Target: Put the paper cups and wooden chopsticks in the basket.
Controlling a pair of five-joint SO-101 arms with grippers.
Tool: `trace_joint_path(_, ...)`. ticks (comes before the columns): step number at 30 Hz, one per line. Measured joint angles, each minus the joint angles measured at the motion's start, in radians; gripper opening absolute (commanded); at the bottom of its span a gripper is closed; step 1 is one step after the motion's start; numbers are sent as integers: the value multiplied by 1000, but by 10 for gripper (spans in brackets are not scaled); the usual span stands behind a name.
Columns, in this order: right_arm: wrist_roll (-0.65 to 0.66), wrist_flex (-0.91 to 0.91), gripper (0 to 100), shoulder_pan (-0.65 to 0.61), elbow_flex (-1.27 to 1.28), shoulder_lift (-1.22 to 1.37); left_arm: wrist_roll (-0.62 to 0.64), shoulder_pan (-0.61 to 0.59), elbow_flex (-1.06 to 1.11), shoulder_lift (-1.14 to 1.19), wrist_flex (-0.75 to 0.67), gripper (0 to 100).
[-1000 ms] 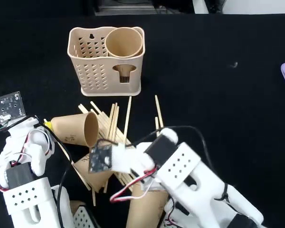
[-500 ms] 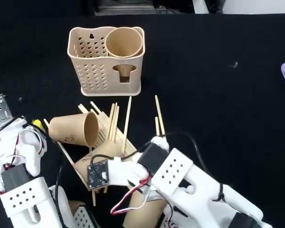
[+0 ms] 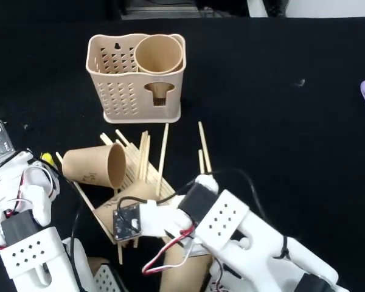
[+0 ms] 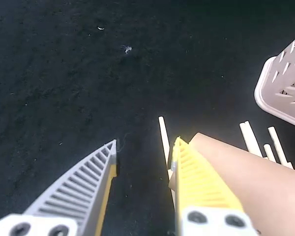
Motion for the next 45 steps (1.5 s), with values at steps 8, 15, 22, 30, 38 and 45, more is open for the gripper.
trace_joint_path(8,11,0,10,80,-118,-5,0,0,0,0,0,191)
trace_joint_path(15,218,0,10,407,-273,-5,0,0,0,0,0,191)
trace_joint_path(22,448,-6,10,783,-384,-5,0,0,0,0,0,191)
trace_joint_path(30,489,-192,10,996,-318,35,0,0,0,0,0,191)
trace_joint_path(38,489,-213,34,994,-285,87,0,0,0,0,0,191)
trace_joint_path(45,373,-216,273,1142,-394,103,0,0,0,0,0,191)
